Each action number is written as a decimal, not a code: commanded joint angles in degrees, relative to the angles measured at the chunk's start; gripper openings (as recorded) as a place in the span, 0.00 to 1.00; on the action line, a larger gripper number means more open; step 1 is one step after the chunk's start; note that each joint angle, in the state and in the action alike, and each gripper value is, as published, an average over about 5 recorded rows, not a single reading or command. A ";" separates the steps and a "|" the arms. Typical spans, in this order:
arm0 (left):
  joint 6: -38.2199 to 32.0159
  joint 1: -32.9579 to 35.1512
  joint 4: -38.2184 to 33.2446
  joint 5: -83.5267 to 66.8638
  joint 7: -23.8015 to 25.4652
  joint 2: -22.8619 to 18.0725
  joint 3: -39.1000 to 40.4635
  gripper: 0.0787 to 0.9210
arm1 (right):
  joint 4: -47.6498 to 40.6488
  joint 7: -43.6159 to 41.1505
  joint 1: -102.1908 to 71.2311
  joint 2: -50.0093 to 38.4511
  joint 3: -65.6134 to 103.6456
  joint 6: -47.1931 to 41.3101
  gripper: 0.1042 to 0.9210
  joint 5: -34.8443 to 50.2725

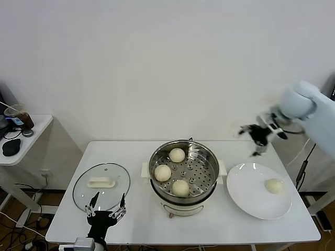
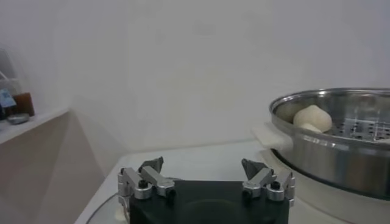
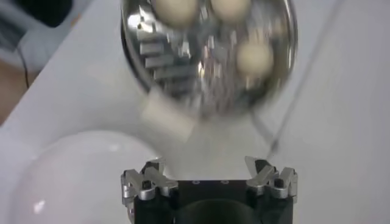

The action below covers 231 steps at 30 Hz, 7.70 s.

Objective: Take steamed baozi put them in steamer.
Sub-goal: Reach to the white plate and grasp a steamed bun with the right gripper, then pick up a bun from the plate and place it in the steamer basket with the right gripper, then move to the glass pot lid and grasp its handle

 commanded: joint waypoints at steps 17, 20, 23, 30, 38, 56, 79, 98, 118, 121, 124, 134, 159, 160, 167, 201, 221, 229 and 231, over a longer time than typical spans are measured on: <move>-0.62 0.84 2.47 -0.22 0.28 -0.77 -0.21 0.88 | -18.56 4.37 -26.20 6.91 22.88 3.92 0.88 -24.85; -0.60 0.85 2.80 -0.23 0.27 -0.79 -0.15 0.88 | -19.76 4.69 -25.76 8.46 22.06 2.75 0.88 -25.44; -0.62 0.80 3.11 -0.25 0.25 -0.73 -0.29 0.88 | -20.94 4.49 -25.42 9.68 21.25 2.54 0.88 -25.47; -0.48 0.30 3.44 -0.27 0.32 -0.69 -0.44 0.88 | -22.92 4.85 -25.14 11.98 20.85 3.37 0.88 -26.03; -0.35 -0.26 3.98 -0.38 0.38 -0.69 -0.42 0.88 | -25.12 5.64 -24.87 13.24 20.56 4.14 0.88 -27.54; -0.13 -0.97 4.07 -0.44 0.46 -0.60 -0.46 0.88 | -26.75 7.24 -23.34 13.51 19.93 4.22 0.87 -27.24; -0.30 -2.13 3.36 0.65 0.14 -0.68 0.38 0.88 | -10.59 -0.27 -1.35 5.53 -2.10 -8.44 0.26 -1.91; 0.07 -2.85 3.75 1.13 -0.37 0.47 0.29 0.88 | 2.54 -0.97 30.94 23.40 -32.95 -27.85 0.27 27.81; 0.01 -3.97 4.80 0.64 -0.39 0.17 0.02 0.88 | -1.25 5.81 17.09 30.38 -34.29 -28.84 0.27 16.49; 0.00 -4.00 4.88 0.61 -0.39 0.23 0.01 0.88 | -1.48 5.63 16.27 30.26 -34.12 -29.01 0.28 15.41; 0.00 -4.04 4.85 0.61 -0.38 0.23 -0.01 0.88 | -1.74 5.51 15.72 30.10 -33.91 -29.09 0.31 14.61; 0.07 -4.48 4.57 0.49 -0.27 0.10 -0.42 0.88 | -0.66 6.23 15.74 27.36 -32.81 -28.99 0.49 14.50; -3.87 -1.61 2.57 0.78 -0.94 -1.44 -1.06 0.88 | 9.56 34.96 -16.53 5.04 33.24 -20.39 0.88 33.12; -4.66 -1.49 2.42 0.88 -0.86 -1.46 -1.03 0.88 | 9.59 37.68 -19.40 4.93 36.57 -19.52 0.88 34.41; -14.44 -2.98 5.09 1.83 -2.71 -1.46 -2.27 0.88 | 10.88 55.31 -44.15 9.96 62.91 -12.70 0.88 39.89; -19.58 -22.82 40.48 84.66 -9.86 23.77 -2.47 0.88 | 21.93 74.39 -85.43 40.24 82.32 -1.79 0.88 37.12; -6.19 -30.22 45.90 82.37 -9.68 19.01 -0.26 0.88 | 20.86 74.36 -84.39 40.91 81.61 -1.80 0.88 35.21; -6.22 -32.10 48.30 80.81 -9.71 19.14 -0.09 0.88 | 20.14 74.32 -83.94 41.33 81.43 -1.62 0.88 34.75; -6.25 -32.42 48.69 80.63 -9.68 19.19 0.02 0.88 | 19.89 74.32 -83.87 41.42 81.42 -1.51 0.88 34.63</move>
